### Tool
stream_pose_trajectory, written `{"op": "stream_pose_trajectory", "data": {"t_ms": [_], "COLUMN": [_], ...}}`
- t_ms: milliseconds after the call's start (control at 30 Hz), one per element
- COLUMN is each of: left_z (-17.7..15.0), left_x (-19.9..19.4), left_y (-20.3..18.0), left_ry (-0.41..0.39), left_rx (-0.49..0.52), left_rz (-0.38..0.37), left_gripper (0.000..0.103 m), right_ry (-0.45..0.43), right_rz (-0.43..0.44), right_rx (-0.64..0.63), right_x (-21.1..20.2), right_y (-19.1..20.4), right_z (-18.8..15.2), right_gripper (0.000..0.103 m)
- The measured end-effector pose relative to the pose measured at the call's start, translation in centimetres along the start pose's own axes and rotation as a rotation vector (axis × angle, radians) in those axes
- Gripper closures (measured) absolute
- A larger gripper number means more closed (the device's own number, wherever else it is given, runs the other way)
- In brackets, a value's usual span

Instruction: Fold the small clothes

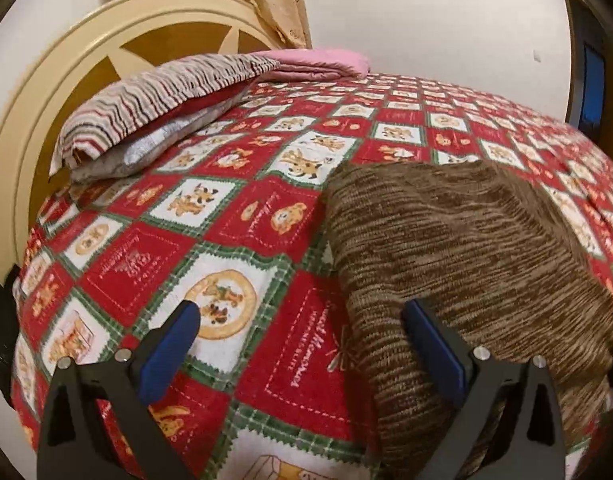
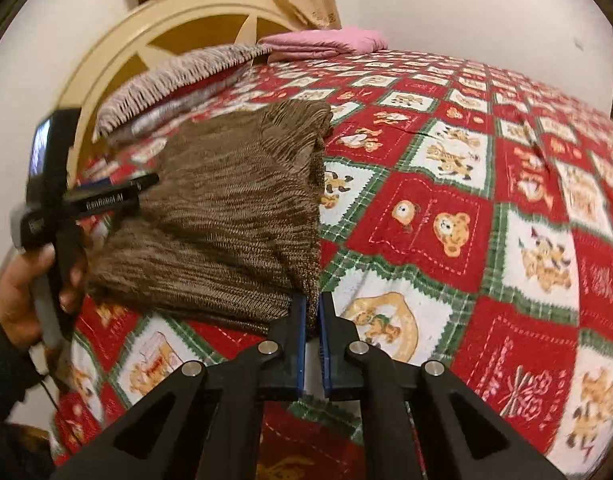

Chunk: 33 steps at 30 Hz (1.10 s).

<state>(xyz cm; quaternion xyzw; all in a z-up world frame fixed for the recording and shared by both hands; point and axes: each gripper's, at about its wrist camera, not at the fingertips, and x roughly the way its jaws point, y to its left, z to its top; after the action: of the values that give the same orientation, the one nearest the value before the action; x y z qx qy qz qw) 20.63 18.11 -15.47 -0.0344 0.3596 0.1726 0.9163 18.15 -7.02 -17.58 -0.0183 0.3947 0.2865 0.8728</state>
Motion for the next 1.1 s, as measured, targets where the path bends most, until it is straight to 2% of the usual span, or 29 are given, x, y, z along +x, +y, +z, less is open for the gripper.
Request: {"op": "stream_pose_trajectory", "data": {"t_ms": [33, 67, 167, 333, 533, 633, 700, 1100], "left_z": [-0.1, -0.3, -1.0, -2.1, -1.5, -0.9, -0.7, -1.0], "left_x": [-0.3, -0.5, -2.7, -6.4, -11.1, -13.3, -14.3, -15.5], "left_y": [0.3, 0.4, 0.7, 0.7, 1.1, 1.3, 1.3, 0.8], "left_ry": [0.009, 0.013, 0.006, 0.008, -0.063, -0.120, -0.142, -0.158], "left_rx": [-0.014, -0.022, -0.025, 0.041, 0.035, 0.028, 0.032, 0.045], "left_rz": [-0.014, -0.020, -0.037, -0.028, -0.072, -0.095, -0.112, -0.124], "left_gripper": [0.000, 0.000, 0.000, 0.000, 0.000, 0.000, 0.000, 0.000], "right_ry": [0.001, 0.007, 0.003, -0.086, -0.210, -0.275, -0.308, -0.341], "right_rz": [0.018, 0.029, 0.010, -0.010, -0.009, -0.009, -0.012, -0.008], "right_rx": [0.026, 0.054, 0.121, 0.136, 0.128, 0.110, 0.096, 0.058], "right_x": [-0.1, -0.3, -1.4, -4.9, -9.6, -11.8, -13.0, -15.3], "right_y": [-0.3, -0.7, -1.1, 0.5, 3.7, 5.3, 6.2, 8.4], "right_z": [-0.1, -0.1, -0.3, -0.4, 0.1, 0.4, 0.5, 0.1], "right_gripper": [0.097, 0.092, 0.056, 0.055, 0.054, 0.044, 0.042, 0.041]}}
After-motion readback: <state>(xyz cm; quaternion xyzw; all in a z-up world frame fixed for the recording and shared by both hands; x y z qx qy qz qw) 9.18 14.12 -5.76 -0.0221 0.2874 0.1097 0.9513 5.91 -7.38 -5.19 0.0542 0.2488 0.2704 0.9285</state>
